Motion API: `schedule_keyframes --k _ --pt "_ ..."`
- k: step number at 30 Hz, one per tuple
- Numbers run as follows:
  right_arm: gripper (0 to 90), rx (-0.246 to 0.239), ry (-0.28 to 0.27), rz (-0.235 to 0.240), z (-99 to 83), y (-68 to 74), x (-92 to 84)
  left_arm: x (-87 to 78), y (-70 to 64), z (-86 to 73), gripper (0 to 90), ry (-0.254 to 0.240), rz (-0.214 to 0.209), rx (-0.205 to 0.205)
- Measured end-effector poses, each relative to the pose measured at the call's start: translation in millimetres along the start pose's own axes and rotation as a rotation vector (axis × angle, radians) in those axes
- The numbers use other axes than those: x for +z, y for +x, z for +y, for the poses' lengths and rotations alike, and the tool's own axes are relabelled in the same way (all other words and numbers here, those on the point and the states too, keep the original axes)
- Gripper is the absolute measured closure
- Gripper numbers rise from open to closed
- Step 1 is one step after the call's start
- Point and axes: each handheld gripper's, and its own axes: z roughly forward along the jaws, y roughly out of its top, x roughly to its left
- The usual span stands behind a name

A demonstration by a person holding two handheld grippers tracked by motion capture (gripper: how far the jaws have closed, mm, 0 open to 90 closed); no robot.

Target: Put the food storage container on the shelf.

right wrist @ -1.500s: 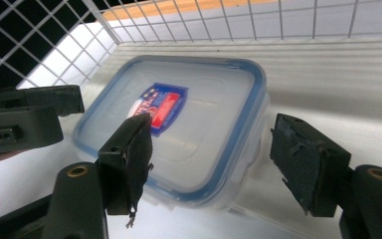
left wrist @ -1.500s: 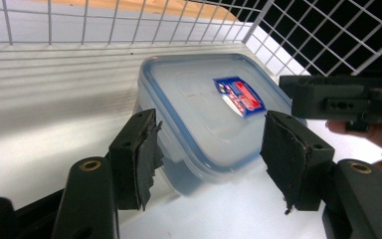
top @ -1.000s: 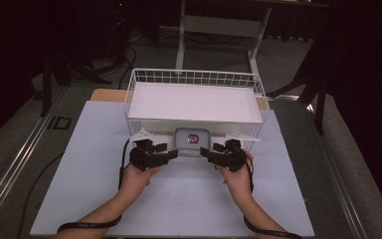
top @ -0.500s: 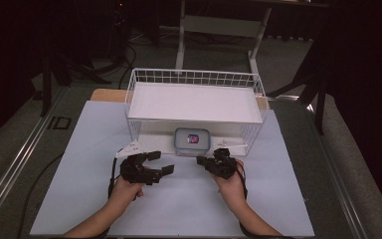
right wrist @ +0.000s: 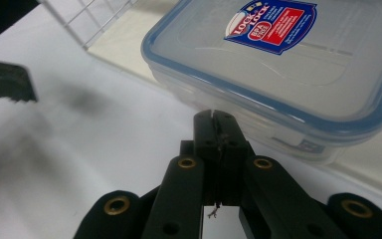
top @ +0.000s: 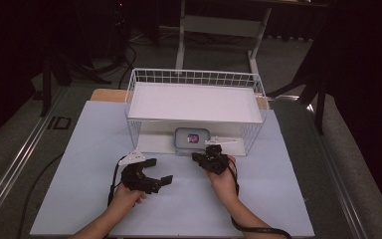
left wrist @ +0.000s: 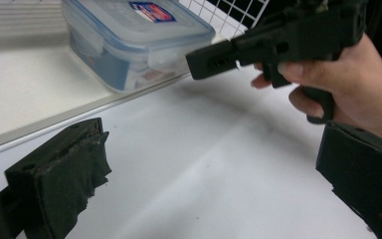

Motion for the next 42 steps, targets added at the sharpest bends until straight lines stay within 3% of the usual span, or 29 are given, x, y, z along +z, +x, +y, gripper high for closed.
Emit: schedule_keyframes --k 4,6,9,17,20,23,27,28,33,35,36,37,38,39,40,41,42 --pt "88.5 -0.002 -0.001 -0.01 2.8 -0.8 5.3 3.0 1.5 -1.5 0.6 0.006 0.006 -0.013" --pt "88.6 0.022 -0.01 0.001 4.5 -2.4 7.5 3.9 1.9 -1.9 0.6 0.012 0.008 -0.009" --pt "88.5 -0.001 -0.014 -0.02 8.9 -2.1 12.9 4.1 1.3 -1.8 0.6 0.009 0.022 0.003" --pt "88.3 0.023 -0.024 -0.028 17.8 -6.6 21.3 3.8 1.8 -2.5 0.6 -0.001 0.023 0.01" --pt "87.9 0.065 -0.032 -0.029 20.4 -13.6 27.6 2.8 1.3 -2.1 0.6 -0.004 0.027 0.022" --pt "88.0 0.056 -0.027 -0.04 22.4 -16.3 30.4 2.1 0.9 -1.4 0.6 -0.019 0.022 0.022" --pt "88.1 0.099 -0.02 -0.039 26.8 -19.5 33.4 2.1 0.1 -1.5 0.6 -0.018 0.031 0.043" --pt "88.1 0.144 -0.005 -0.033 28.2 -17.6 33.5 2.6 0.1 -2.1 0.6 -0.017 0.033 0.047" --pt "88.1 0.119 -0.035 -0.016 36.0 -17.2 38.5 3.8 1.6 -3.2 0.6 -0.007 0.038 0.045" --pt "88.5 0.163 0.001 -0.034 39.0 -12.8 36.2 3.1 1.2 -3.4 0.6 -0.012 0.036 0.048" --pt "88.5 0.163 0.001 -0.034 39.0 -12.8 36.2 3.1 1.2 -3.4 0.6 -0.012 0.036 0.048" --pt "88.8 0.143 -0.004 -0.039 39.4 -12.0 38.5 2.5 0.4 -3.4 0.6 -0.015 0.036 0.05" --pt "88.8 0.084 -0.032 -0.044 38.9 -16.2 41.1 2.4 0.3 -3.3 0.6 -0.013 0.039 0.05" --pt "88.8 0.124 -0.009 -0.039 38.7 -13.8 40.0 2.3 0.2 -3.4 0.6 -0.014 0.039 0.05" --pt "88.8 0.124 -0.009 -0.039 38.7 -13.8 40.0 2.3 0.2 -3.4 0.6 -0.014 0.039 0.05" --pt "88.8 0.08 -0.037 -0.045 38.3 -17.3 41.8 2.3 0.0 -3.4 0.6 -0.017 0.039 0.05" --pt "88.8 0.116 -0.017 -0.049 38.2 -13.7 40.5 2.5 -0.2 -3.1 0.6 -0.015 0.041 0.052"
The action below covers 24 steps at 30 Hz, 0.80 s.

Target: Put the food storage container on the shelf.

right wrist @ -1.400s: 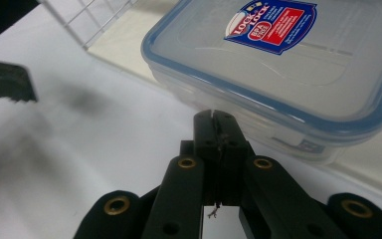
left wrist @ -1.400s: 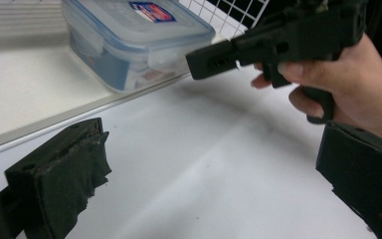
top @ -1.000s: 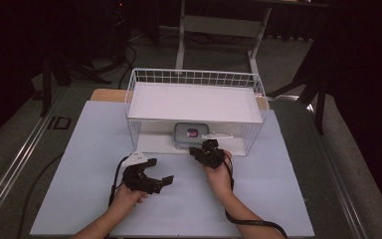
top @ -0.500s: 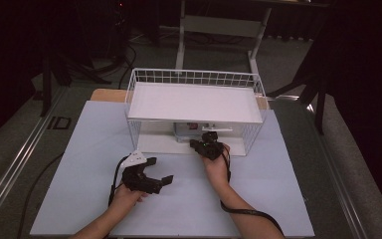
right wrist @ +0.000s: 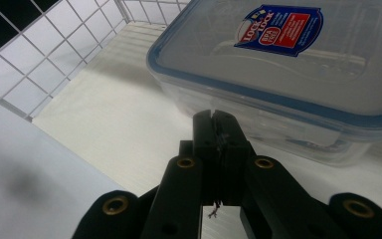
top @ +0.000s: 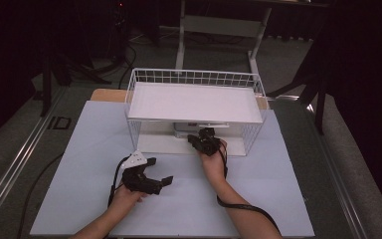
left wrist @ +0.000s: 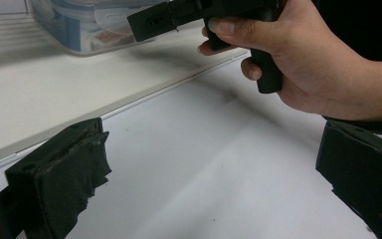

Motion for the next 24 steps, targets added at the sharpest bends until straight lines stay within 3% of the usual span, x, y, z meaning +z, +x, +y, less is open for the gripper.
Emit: schedule_keyframes --k 1,2,3,4,9,10,11,12,13,15,17,20,22,23,24 --pt "88.9 -0.002 -0.003 -0.002 0.0 0.6 0.2 0.0 -0.2 -0.1 0.6 -0.002 -0.001 0.001" --pt "89.4 -0.045 -0.029 -0.004 0.1 -1.7 2.1 0.0 -0.2 -0.1 0.6 -0.002 -0.001 0.001" --pt "89.4 -0.046 -0.031 -0.009 0.0 -1.8 2.3 0.4 -1.0 0.0 0.6 0.003 0.002 0.006" --pt "89.4 0.002 0.0 -0.006 -0.2 0.6 1.2 0.4 -1.0 0.0 0.6 0.003 0.002 0.006" --pt "87.2 0.033 -0.014 0.019 -2.2 -1.2 1.7 1.0 -2.7 -0.4 0.6 0.002 0.0 0.009" --pt "87.2 0.032 -0.045 0.061 -3.0 -4.4 2.3 1.1 -2.9 -0.3 0.6 0.002 -0.001 0.011" --pt "87.2 0.104 -0.008 0.057 -3.7 -2.1 -1.4 1.1 -3.1 -0.3 0.6 -0.001 -0.001 0.011" --pt "86.7 0.019 -0.05 0.051 -6.5 -1.7 -1.1 1.0 -3.8 0.1 0.6 0.001 0.002 0.015" --pt "85.0 0.008 -0.044 0.051 -8.8 1.5 -2.8 1.0 -4.1 0.3 0.6 -0.002 0.001 0.018" --pt "84.0 -0.067 -0.09 0.035 -13.3 1.2 -3.1 0.9 -4.6 1.1 0.6 0.0 0.004 0.024" --pt "82.6 -0.078 -0.09 0.039 -15.8 3.4 -5.0 0.3 -4.6 1.7 0.6 -0.005 0.003 0.027" --pt "68.7 -0.133 -0.107 0.039 -25.5 12.1 -14.7 -1.3 -5.5 3.8 0.6 -0.012 0.004 0.033" --pt "66.1 -0.132 -0.108 0.045 -27.0 13.2 -17.1 -2.0 -5.6 4.1 0.6 -0.022 -0.004 0.038" --pt "61.2 -0.138 -0.117 0.048 -28.6 14.5 -20.5 -3.0 -7.1 5.1 0.6 -0.024 0.004 0.068" --pt "49.6 -0.156 -0.126 0.055 -30.0 18.0 -27.9 -3.0 -7.7 5.5 0.6 -0.025 0.011 0.075"
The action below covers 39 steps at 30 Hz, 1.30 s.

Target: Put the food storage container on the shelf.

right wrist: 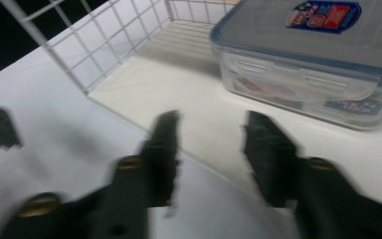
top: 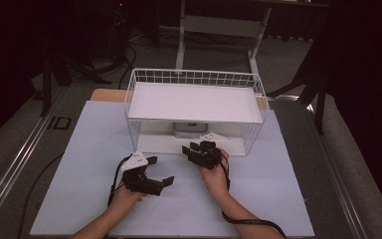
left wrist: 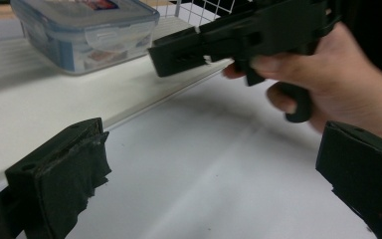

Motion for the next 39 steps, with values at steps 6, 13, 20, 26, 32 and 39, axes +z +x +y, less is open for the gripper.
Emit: schedule_keyframes --k 6,13,20,26,32,39 --pt "20.2 -0.031 -0.047 0.048 -0.7 5.3 -22.7 -3.9 -2.5 3.7 0.6 -0.004 -0.014 0.012" --pt "14.8 -0.095 -0.053 0.095 -7.1 3.0 -50.6 -6.9 -3.4 7.6 0.6 0.005 -0.025 0.016" --pt "16.8 -0.085 -0.035 0.063 -18.7 -8.2 -78.9 -13.6 -14.2 16.6 0.6 0.004 -0.05 0.047" --pt "16.7 -0.114 -0.018 0.03 -26.3 -9.4 -97.6 -21.0 -14.9 16.9 0.6 0.016 -0.054 0.04" --pt "16.7 -0.147 -0.006 0.008 -33.5 -6.3 -110.6 -37.3 -11.4 6.6 0.6 0.007 -0.006 0.016" --pt "16.6 -0.165 -0.006 -0.007 -40.6 -3.5 -125.5 -53.1 -9.5 0.5 0.6 0.036 -0.004 0.021"
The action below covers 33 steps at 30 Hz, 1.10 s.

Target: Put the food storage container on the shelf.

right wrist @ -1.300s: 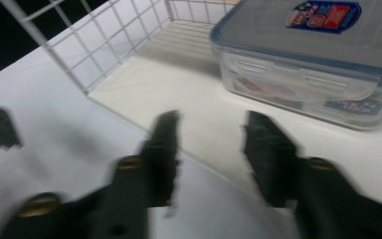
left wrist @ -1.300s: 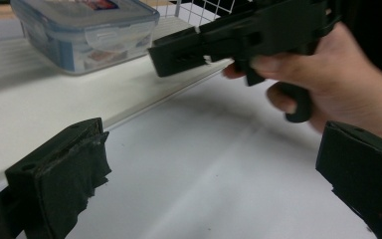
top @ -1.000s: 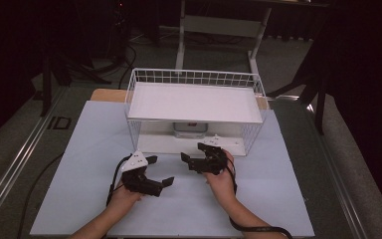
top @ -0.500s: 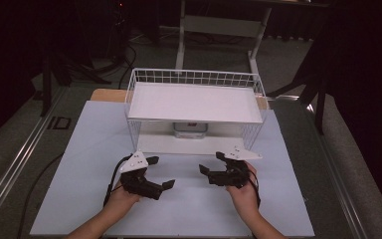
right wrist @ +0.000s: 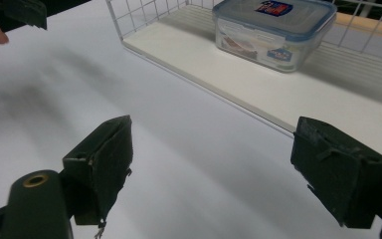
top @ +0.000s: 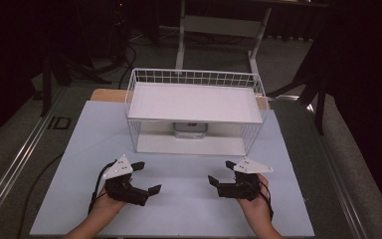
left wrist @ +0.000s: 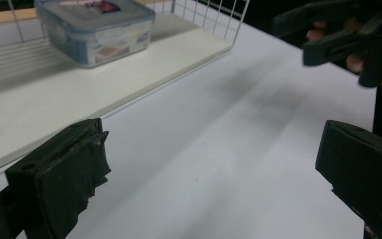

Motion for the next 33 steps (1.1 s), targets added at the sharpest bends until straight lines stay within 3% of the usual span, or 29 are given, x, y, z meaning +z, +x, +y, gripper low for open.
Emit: schedule_keyframes --k 4,11,14,19,24,29,33 --pt "16.7 0.005 -0.002 0.006 -3.6 -0.1 -6.6 -6.4 2.2 -4.2 0.6 0.006 -0.012 -0.02" --pt "16.1 0.036 -0.005 0.018 -11.1 -2.5 -14.1 -16.5 6.4 -9.5 0.6 0.003 -0.005 -0.013" --pt "16.0 0.021 -0.028 0.005 -12.0 -5.2 -19.7 -18.0 8.3 -11.8 0.6 0.007 -0.013 -0.001" --pt "16.0 -0.002 -0.054 -0.025 -13.6 -11.4 -25.2 -18.4 11.2 -17.5 0.6 -0.008 0.006 -0.019" --pt "14.4 0.002 -0.042 -0.002 -18.3 -20.9 -28.3 -20.4 14.0 -20.7 0.6 -0.014 0.019 -0.015" --pt "14.1 0.064 -0.046 0.062 -20.5 -27.1 -26.1 -19.2 15.3 -24.0 0.6 -0.002 0.03 -0.019" --pt "14.0 0.005 -0.006 0.048 -23.5 -23.8 -20.3 -18.2 13.7 -24.3 0.6 -0.001 0.029 -0.022"
